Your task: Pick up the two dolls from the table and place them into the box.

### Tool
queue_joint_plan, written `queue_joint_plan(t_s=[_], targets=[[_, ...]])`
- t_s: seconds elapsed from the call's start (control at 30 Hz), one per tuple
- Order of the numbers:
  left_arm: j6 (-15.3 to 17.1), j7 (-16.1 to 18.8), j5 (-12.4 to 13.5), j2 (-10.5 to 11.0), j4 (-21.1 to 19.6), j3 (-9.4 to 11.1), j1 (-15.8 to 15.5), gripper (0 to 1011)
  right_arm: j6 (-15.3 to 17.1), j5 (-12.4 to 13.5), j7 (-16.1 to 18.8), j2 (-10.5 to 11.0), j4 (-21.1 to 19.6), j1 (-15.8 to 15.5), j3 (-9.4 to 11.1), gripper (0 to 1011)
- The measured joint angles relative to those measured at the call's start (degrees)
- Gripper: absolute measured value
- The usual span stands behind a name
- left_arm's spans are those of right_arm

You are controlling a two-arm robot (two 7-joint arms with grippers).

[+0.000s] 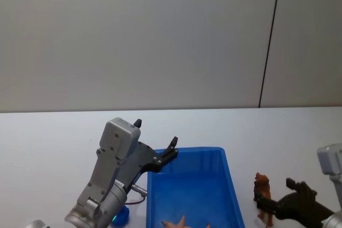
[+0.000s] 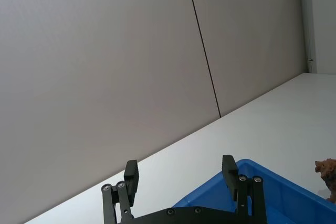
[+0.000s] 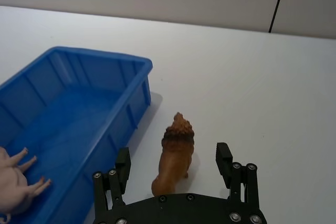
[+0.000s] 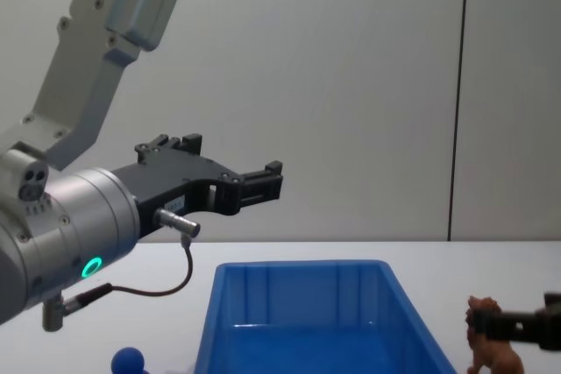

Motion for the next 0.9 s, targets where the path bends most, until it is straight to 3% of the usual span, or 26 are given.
queue_joint_plan(t_s=[0.23, 0.43, 0.9], targets=[[0.0, 0.0, 0.0, 0.0, 0.0, 0.0, 0.0, 1002, 1.1, 0.9, 0.3, -0.6, 2.5, 0.2, -0.2, 1001], [0.0, 0.0, 0.0, 0.0, 0.0, 0.0, 0.0, 1003, 1.4, 1.6, 0.7, -1.3, 4.7, 0.8, -0.6, 902], [0.0, 0.0, 0.0, 0.0, 0.0, 0.0, 0.0, 1003, 0.9, 2.3, 1.0, -2.3, 7.3, 1.4, -1.0, 460]])
